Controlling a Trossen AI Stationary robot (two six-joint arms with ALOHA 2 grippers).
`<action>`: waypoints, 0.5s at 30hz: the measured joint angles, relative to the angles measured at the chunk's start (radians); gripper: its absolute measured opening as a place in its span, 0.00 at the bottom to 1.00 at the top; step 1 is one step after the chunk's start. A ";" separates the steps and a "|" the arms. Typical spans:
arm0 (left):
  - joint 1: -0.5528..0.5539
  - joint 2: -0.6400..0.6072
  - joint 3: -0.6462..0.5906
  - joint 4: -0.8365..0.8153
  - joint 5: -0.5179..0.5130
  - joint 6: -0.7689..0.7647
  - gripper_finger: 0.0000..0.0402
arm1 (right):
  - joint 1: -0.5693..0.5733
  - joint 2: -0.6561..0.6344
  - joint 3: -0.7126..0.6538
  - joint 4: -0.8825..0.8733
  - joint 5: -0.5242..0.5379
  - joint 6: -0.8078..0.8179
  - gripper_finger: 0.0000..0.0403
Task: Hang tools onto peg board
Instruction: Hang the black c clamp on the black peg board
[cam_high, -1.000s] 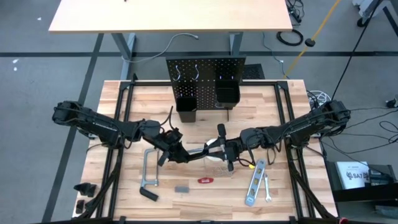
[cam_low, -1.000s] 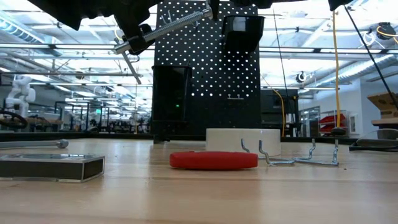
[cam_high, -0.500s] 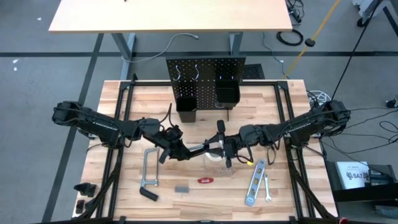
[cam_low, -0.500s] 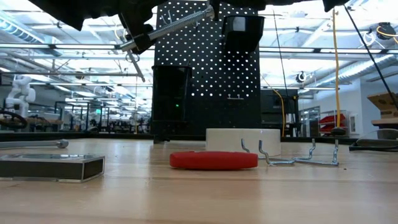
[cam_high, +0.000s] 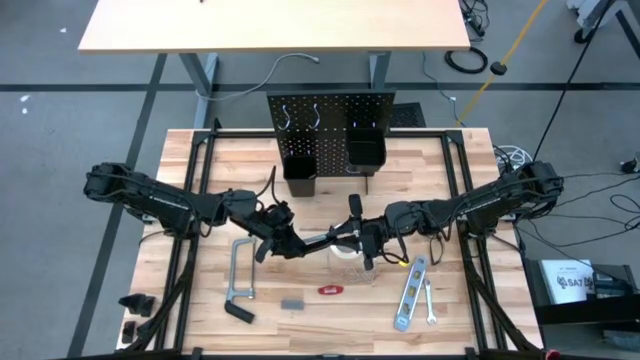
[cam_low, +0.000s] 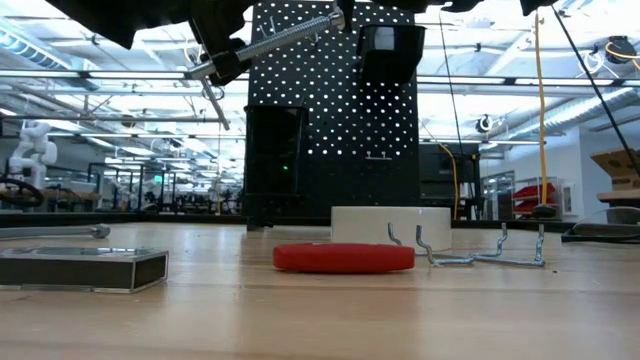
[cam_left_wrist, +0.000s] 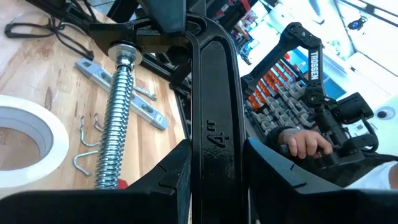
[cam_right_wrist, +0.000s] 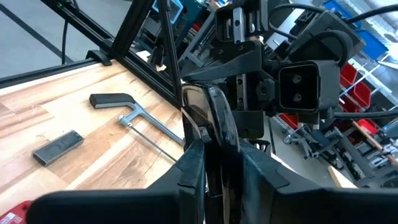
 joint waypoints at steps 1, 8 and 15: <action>0.000 0.000 0.000 0.001 0.000 0.001 0.33 | 0.001 0.000 0.000 0.001 0.001 -0.001 0.15; 0.002 0.000 0.000 0.001 -0.017 0.058 0.44 | 0.001 0.001 0.000 -0.010 0.013 0.045 0.13; 0.044 -0.002 0.001 -0.024 0.032 0.123 0.47 | 0.008 0.001 0.000 -0.010 0.052 0.097 0.13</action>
